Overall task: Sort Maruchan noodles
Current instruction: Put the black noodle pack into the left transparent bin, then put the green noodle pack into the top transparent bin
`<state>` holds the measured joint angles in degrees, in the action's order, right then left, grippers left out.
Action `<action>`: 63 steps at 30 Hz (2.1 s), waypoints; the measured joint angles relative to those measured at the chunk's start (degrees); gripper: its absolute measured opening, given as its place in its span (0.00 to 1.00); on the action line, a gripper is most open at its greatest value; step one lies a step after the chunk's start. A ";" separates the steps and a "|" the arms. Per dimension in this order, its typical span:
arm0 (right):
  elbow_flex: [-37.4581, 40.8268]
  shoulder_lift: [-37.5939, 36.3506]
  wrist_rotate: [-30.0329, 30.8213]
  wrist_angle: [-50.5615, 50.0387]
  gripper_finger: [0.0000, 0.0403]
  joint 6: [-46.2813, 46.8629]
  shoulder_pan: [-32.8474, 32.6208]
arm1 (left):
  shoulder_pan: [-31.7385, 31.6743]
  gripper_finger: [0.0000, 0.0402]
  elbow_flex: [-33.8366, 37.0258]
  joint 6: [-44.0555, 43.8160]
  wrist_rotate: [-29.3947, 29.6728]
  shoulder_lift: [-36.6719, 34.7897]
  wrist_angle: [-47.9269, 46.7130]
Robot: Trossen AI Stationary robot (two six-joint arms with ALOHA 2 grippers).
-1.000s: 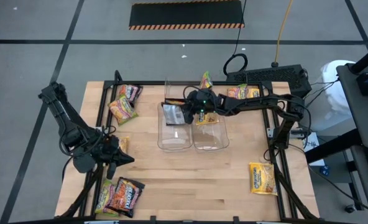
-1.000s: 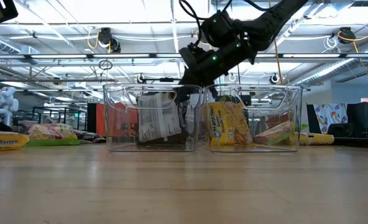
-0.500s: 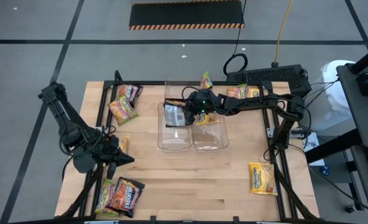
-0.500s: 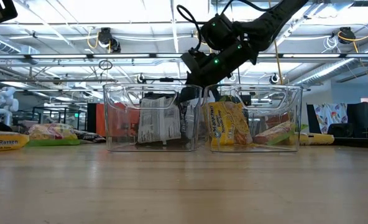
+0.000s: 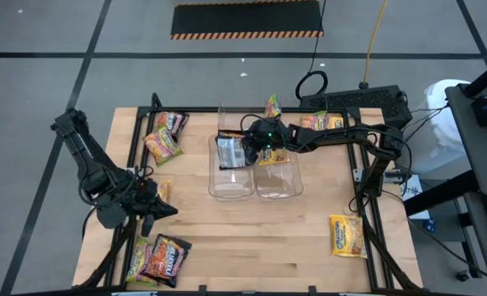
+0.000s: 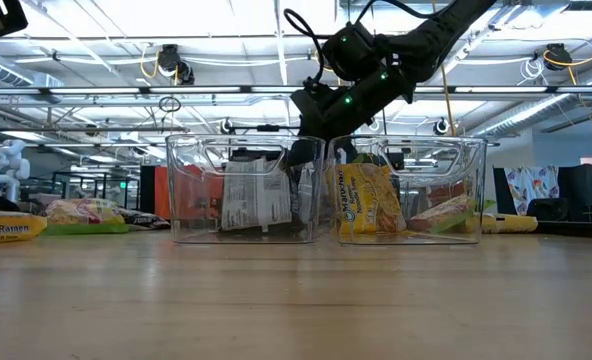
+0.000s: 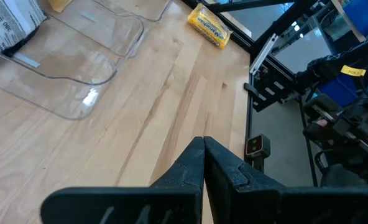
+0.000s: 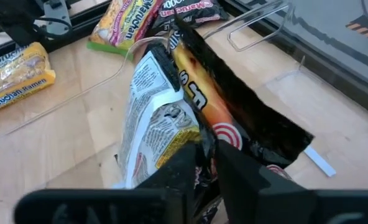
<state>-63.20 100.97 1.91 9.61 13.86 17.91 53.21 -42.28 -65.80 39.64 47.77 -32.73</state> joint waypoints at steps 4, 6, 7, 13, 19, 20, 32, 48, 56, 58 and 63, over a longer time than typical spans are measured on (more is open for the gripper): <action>0.00 0.00 0.05 0.02 0.22 -1.12 0.01 | 0.02 0.02 0.00 -0.02 -0.02 -0.01 0.00; 0.00 -0.19 -0.05 0.09 0.24 -2.55 0.02 | 0.01 0.02 0.00 -0.02 -0.02 -0.01 0.00; 0.04 -0.38 -0.13 0.19 0.24 -3.11 0.00 | 0.01 0.02 0.00 -0.02 -0.02 -0.01 -0.02; 0.04 -3.54 -0.25 1.37 0.25 -7.46 0.00 | 0.00 0.02 0.00 1.29 -1.06 -0.01 -0.05; 0.04 -10.45 0.03 0.09 0.25 -12.78 0.00 | 0.02 0.02 0.00 1.62 -1.09 -0.02 -0.04; 0.04 -11.84 0.76 -1.18 0.25 -14.09 0.00 | 0.02 0.02 0.00 1.62 -1.09 -0.02 -0.04; 0.02 -29.06 19.24 -38.73 0.25 -6.49 1.87 | 0.02 0.02 0.00 2.07 -1.18 -0.02 -0.01; 0.00 -32.69 15.85 -64.12 0.23 14.62 18.02 | 0.00 0.02 0.00 0.49 -0.59 0.00 0.48; 0.00 -31.61 8.43 -68.90 0.23 17.32 25.68 | 0.02 0.02 0.00 -0.76 -0.55 -0.02 0.77; 0.00 -31.03 8.38 -71.75 0.23 17.41 26.84 | 0.02 0.02 0.00 -0.61 -0.52 -0.01 1.59; 1.73 -29.82 7.86 -75.38 0.23 17.13 28.34 | 0.02 0.02 0.00 0.80 0.07 -0.02 2.98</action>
<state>-61.47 71.15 9.77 -65.77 30.99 46.25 53.23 -42.28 -65.00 39.71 47.75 -29.75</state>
